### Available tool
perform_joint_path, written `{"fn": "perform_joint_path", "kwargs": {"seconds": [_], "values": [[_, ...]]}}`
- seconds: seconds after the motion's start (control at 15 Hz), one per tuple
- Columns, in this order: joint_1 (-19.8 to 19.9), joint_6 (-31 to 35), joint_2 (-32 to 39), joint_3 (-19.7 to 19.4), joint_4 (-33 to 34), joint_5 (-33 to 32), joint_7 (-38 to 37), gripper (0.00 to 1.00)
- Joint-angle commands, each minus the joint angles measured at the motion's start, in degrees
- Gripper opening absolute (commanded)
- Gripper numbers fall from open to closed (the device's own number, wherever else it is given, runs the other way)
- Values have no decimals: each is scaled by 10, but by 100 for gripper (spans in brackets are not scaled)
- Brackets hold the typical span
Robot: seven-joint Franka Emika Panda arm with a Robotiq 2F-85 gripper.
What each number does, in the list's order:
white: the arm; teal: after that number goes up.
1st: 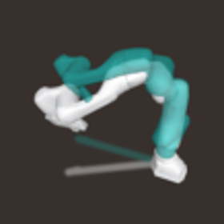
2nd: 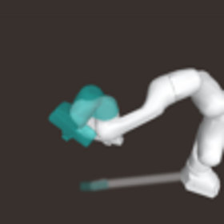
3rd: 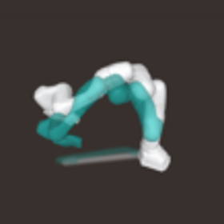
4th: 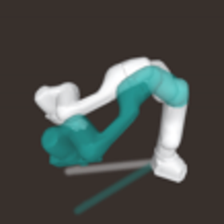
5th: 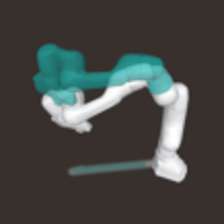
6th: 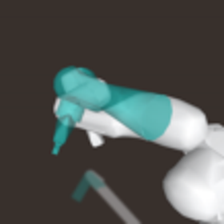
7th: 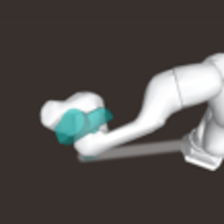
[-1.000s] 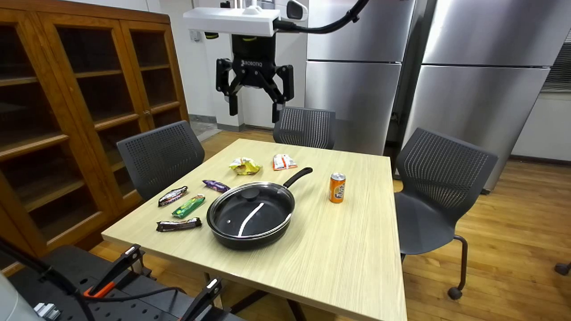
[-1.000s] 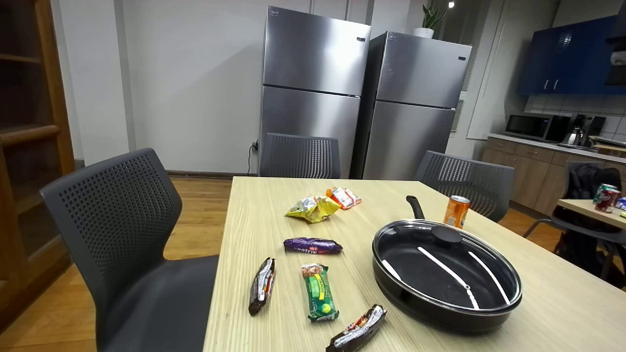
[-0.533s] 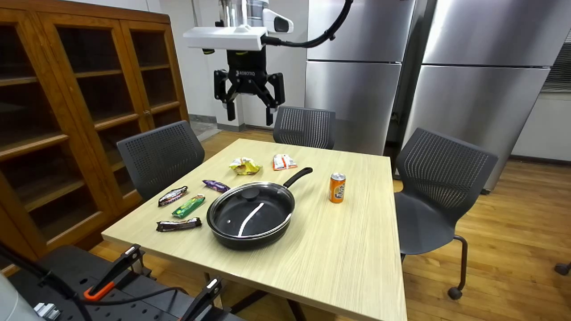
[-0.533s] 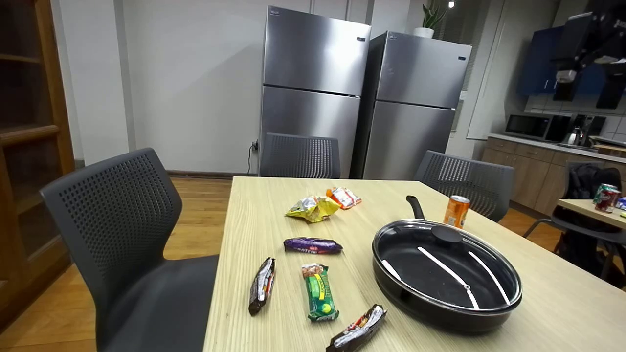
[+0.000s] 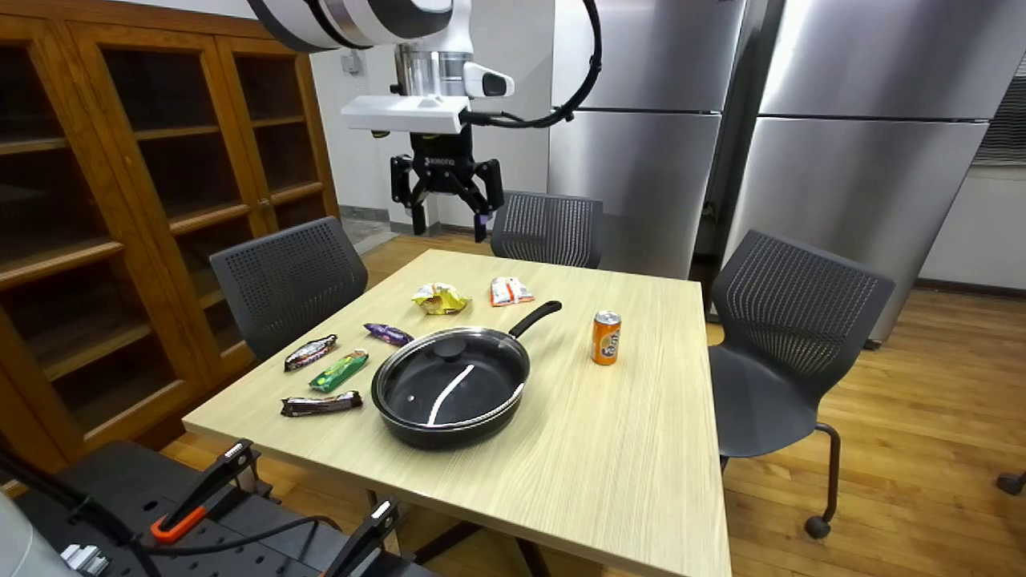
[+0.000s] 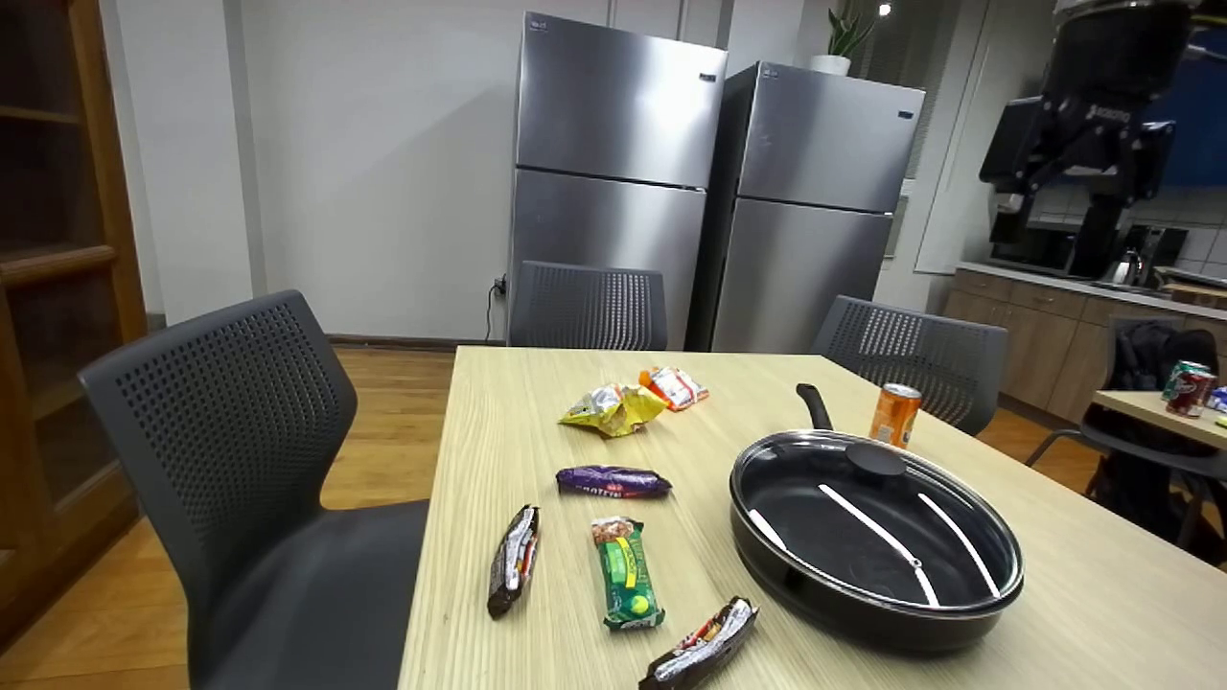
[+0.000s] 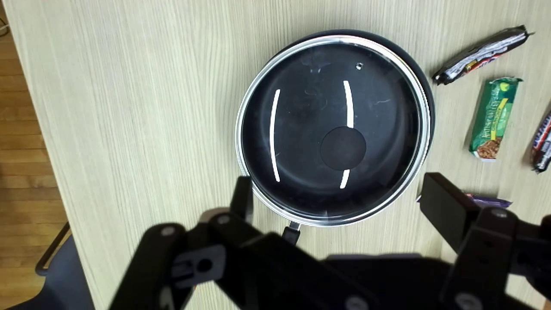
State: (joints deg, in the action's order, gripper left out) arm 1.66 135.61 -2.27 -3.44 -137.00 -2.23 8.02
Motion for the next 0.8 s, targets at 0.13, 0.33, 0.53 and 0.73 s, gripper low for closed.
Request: {"fn": "perform_joint_path", "kwargs": {"seconds": [0.13, 0.33, 0.53, 0.73], "values": [[-8, 64, 69, 15, 28, -14, -57, 100], [-15, 99, 104, 19, 32, -9, -77, 100], [-25, 133, 138, 17, 36, -18, -107, 100], [-36, 156, 171, 13, 43, -22, -129, 100]]}}
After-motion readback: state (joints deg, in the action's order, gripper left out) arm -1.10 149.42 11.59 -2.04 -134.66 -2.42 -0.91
